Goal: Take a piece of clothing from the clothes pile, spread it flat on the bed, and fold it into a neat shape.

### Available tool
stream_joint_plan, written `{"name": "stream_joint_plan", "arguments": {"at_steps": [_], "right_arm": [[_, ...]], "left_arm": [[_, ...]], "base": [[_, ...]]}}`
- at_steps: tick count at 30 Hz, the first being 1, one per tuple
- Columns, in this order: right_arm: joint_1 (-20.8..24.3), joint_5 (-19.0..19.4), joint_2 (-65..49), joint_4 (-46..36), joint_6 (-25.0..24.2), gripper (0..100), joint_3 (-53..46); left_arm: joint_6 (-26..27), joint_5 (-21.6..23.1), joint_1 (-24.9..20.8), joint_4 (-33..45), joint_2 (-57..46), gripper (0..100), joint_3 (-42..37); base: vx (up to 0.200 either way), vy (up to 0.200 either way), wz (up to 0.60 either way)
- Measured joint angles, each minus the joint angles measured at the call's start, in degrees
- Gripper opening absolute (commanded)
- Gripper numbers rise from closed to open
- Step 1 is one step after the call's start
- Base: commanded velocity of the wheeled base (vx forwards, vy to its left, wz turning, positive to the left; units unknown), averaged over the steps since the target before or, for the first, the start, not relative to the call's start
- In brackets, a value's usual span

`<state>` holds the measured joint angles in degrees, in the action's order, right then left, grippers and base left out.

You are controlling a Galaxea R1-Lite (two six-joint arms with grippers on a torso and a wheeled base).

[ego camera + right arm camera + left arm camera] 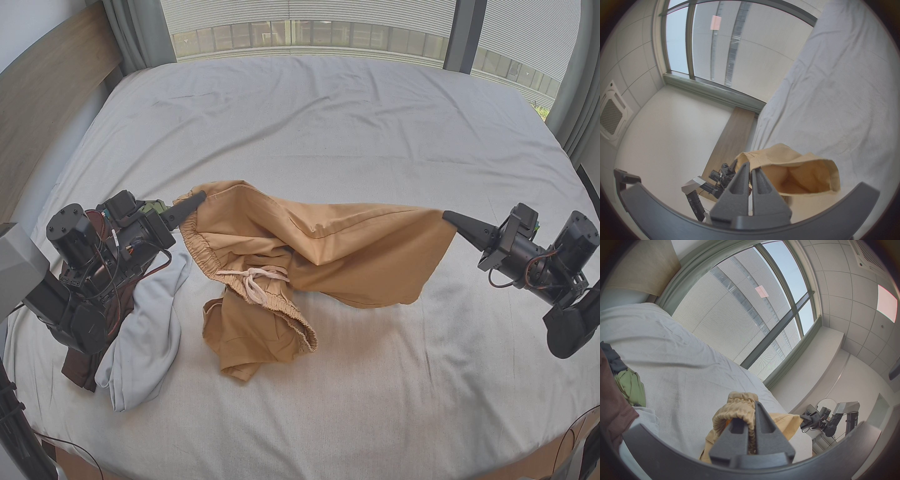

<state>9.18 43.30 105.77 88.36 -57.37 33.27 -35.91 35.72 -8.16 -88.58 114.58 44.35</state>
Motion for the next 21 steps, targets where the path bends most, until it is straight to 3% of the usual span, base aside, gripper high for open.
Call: {"name": "stream_joint_plan", "arguments": {"at_steps": [13, 21], "right_arm": [[0.2, 1.4, -6.1, -0.1, 1.3, 0, -3.6], [-0.6, 2.3, 3.8, -0.1, 8.7, 0, -5.1]], "left_arm": [[0.0, 0.0, -1.2, 0.0, -1.8, 0, -1.2], [0.3, 0.0, -0.9, -0.1, -0.9, 0, -1.2]], "base": [[0.0, 0.0, 0.0], [0.0, 0.0, 0.0]]}}
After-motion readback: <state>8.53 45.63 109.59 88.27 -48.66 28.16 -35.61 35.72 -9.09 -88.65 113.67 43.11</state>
